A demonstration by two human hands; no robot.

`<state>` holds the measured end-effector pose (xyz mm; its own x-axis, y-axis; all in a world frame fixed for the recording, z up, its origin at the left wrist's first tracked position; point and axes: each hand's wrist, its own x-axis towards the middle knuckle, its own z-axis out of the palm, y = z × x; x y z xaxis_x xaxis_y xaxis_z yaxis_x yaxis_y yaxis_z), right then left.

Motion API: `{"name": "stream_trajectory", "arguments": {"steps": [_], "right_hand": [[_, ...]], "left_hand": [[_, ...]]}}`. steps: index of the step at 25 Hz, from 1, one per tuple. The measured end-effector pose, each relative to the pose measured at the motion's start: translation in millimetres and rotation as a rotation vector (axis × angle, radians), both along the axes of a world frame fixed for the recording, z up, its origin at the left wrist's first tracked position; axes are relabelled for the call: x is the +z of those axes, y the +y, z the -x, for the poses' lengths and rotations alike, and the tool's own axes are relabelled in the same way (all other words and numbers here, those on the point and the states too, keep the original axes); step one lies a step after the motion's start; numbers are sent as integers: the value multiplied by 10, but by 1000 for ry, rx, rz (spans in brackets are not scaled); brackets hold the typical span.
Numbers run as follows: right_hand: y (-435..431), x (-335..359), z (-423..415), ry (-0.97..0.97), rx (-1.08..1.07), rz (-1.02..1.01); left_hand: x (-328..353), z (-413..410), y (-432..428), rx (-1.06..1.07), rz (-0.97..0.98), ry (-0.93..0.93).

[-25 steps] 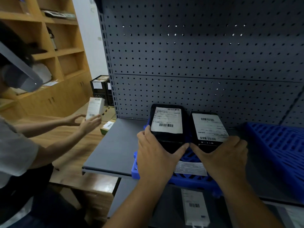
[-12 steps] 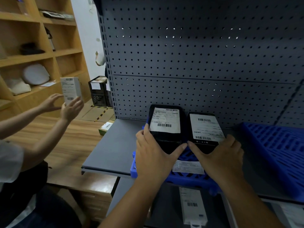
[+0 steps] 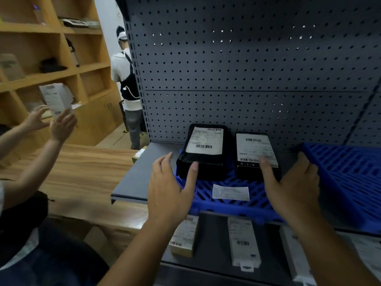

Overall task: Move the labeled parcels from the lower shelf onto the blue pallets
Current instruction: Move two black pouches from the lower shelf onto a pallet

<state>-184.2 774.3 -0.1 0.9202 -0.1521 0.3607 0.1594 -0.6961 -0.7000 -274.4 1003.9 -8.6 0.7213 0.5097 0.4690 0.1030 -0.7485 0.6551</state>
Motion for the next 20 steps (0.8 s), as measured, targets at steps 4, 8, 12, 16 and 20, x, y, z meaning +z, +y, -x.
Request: {"name": "stream_trajectory", "arguments": {"steps": [4, 8, 12, 16, 20], "right_hand": [[-86, -108, 136, -110, -3, -23], [-232, -186, 378, -126, -21, 4], [-387, -210, 777, -118, -79, 12], [-494, -312, 1275, -89, -174, 49], [-608, -495, 1744, -9, -223, 93]], "left_hand": [[-34, 272, -76, 36, -10, -12], [-160, 518, -149, 29, -8, -15], [-229, 754, -205, -47, 21, -67], [-388, 1036, -222, -125, 59, -102], [-672, 1310, -312, -177, 91, -30]]}}
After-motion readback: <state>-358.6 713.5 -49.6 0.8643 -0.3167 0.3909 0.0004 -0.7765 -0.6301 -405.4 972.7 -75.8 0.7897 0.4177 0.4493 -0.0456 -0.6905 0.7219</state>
